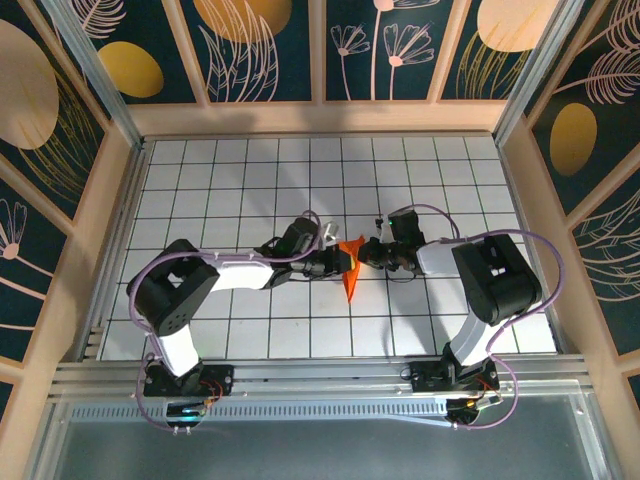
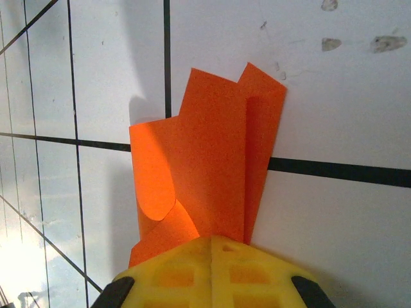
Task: Fold a paper plane with a square sheet of paper (fold left side to right side)
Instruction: Fold the wing for the fifth time at the center of the table.
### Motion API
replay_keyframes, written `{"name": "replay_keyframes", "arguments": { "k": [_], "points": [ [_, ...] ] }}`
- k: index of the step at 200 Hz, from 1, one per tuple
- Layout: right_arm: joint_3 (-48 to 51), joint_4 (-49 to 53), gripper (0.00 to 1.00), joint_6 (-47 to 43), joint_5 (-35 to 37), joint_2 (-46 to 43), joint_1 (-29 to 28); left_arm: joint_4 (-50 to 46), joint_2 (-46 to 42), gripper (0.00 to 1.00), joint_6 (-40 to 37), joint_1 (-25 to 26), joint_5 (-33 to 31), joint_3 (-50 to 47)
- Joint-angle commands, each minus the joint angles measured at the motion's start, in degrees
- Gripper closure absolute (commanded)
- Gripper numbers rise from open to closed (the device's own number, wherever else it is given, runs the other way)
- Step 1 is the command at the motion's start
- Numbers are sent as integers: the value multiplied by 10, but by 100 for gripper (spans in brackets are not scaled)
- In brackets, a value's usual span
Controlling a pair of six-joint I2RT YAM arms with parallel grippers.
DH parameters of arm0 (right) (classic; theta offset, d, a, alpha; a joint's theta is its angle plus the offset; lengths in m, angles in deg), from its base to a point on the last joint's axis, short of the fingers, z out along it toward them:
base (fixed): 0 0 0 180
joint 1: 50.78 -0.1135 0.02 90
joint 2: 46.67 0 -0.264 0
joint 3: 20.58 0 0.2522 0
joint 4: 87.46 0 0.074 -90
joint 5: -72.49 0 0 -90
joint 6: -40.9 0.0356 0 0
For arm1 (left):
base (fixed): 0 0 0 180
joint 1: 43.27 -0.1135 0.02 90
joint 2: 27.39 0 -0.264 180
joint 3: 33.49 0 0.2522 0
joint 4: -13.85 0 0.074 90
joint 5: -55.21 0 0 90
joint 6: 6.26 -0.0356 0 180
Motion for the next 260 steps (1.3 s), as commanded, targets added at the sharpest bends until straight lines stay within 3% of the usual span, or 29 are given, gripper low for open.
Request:
{"name": "replay_keyframes", "arguments": {
  "k": [1, 114, 232, 260],
  "points": [
    [19, 59, 100, 1, 14, 23, -10, -12, 30, 93, -10, 8, 27, 14],
    [5, 76, 100, -8, 23, 25, -16, 36, 79, 95, 31, 35, 24, -5],
    [-10, 87, 100, -12, 25, 25, -21, 13, 98, 95, 29, 46, 3, -2],
    [-14, 88, 100, -12, 25, 25, -22, -35, 104, 96, 9, 52, -18, 16]
  ]
}}
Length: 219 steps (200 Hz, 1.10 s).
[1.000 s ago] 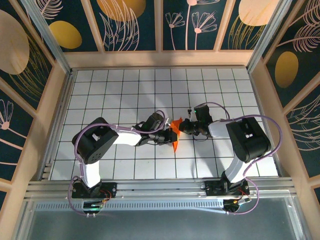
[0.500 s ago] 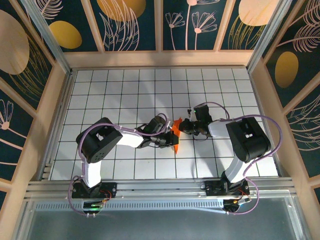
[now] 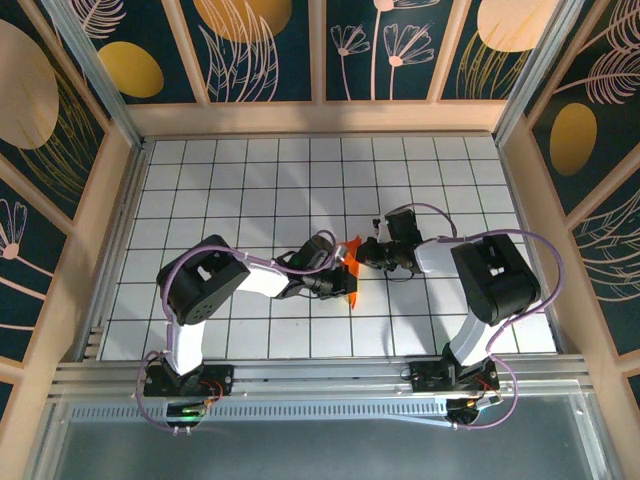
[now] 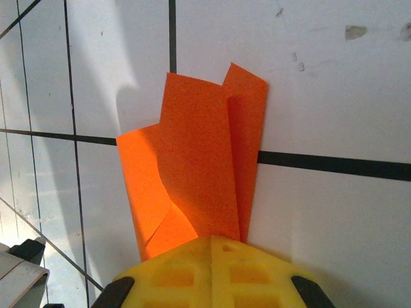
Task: Fold a paper plane with a square sheet of paper (fold left side to right side)
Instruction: Fold the wing for the fifth time at the center of the table.
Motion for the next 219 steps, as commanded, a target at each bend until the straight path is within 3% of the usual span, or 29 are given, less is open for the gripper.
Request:
{"name": "replay_keyframes", "arguments": {
  "k": [1, 54, 119, 219],
  "points": [
    [1, 61, 100, -11, 17, 24, -10, -53, 19, 96, -14, 10, -23, 18],
    [-7, 43, 100, -22, -1, -45, -1, -197, 28, 99, -77, 19, -104, 57],
    [43, 11, 100, -54, -32, -132, 18, -218, -13, 100, -122, 17, -123, 5],
    [65, -103, 100, -17, -61, -71, -42, -236, -58, 100, -199, 10, -130, -51]
  ]
}}
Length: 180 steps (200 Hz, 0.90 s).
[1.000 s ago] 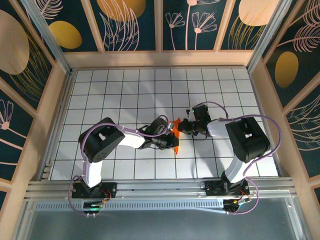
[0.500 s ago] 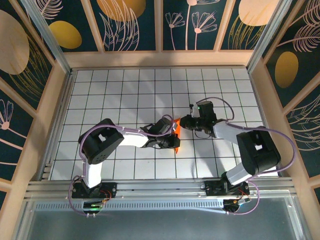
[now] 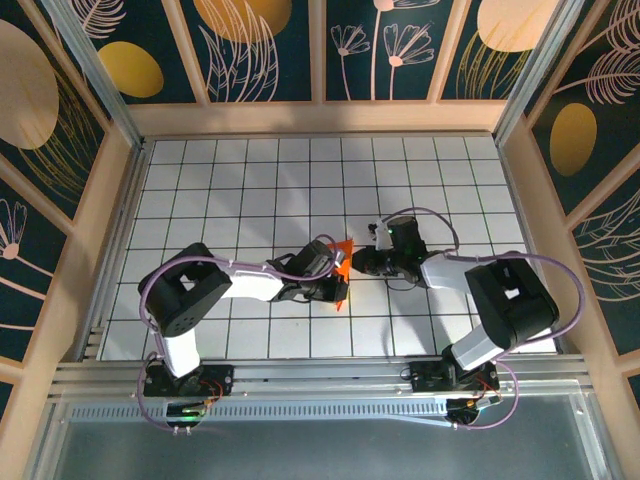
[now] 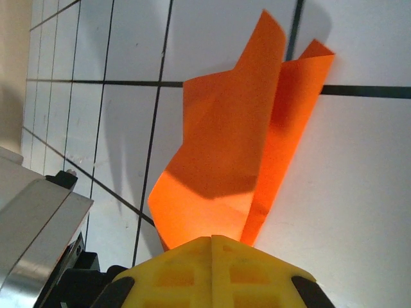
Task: Fold a paper plane with a square sheet of paper (fold left side to right side)
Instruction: Fold the wing for the fifth time at the center of the table.
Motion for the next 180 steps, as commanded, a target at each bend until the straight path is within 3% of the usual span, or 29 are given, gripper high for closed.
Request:
{"name": "replay_keyframes", "arguments": {
  "k": [1, 79, 180],
  "points": [
    [-4, -50, 100, 10, -13, 20, -12, -101, 14, 100, -33, -7, -31, -30],
    [-49, -65, 100, 3, 5, 89, -24, -118, 17, 100, -44, -7, -42, -20],
    [-89, 19, 100, -31, 88, 142, -14, -136, 18, 100, -48, -7, -53, -14]
  ]
}}
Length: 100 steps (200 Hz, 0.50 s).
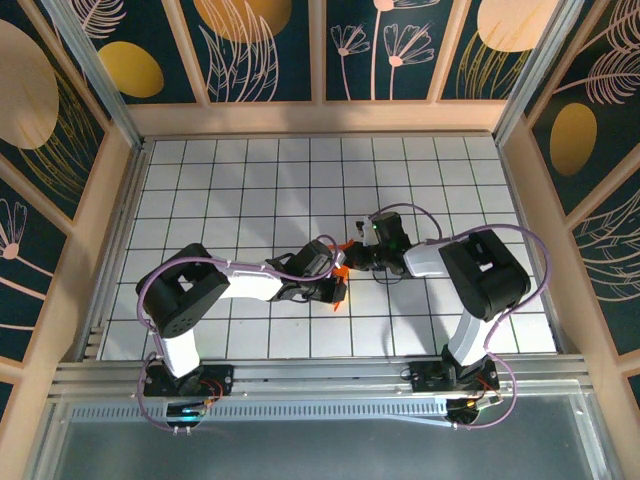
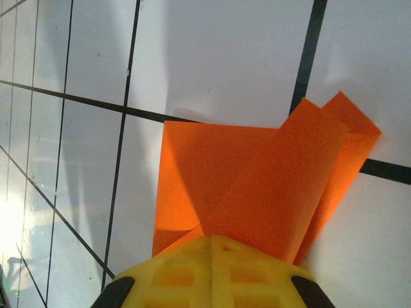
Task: Fold a paper plane with a square sheet of paper (fold left side to right side)
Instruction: Fold the wing for the fifth time at the center of the table.
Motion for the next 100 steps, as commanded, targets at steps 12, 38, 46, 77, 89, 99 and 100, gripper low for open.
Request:
{"name": "replay_keyframes", "arguments": {
  "k": [12, 38, 46, 77, 89, 99, 100],
  "points": [
    [-23, 50, 100, -28, 53, 26, 13, -116, 23, 100, -12, -6, -48, -18],
    [-27, 47, 100, -31, 42, 31, 36, -116, 23, 100, -11, -6, -48, -20],
    [-32, 47, 100, -33, 38, 35, 43, -117, 23, 100, -11, -6, -47, -19],
    [-62, 59, 100, -43, 34, 55, 68, -117, 24, 100, -11, -7, -48, -19],
    [-72, 61, 100, -45, 30, 64, 78, -117, 23, 100, -10, -5, -49, -19],
    [-82, 63, 100, -47, 29, 72, 88, -116, 24, 100, -9, -6, -49, -19],
    [-83, 63, 100, -47, 29, 73, 89, -116, 24, 100, -9, -6, -49, -18]
  ]
}}
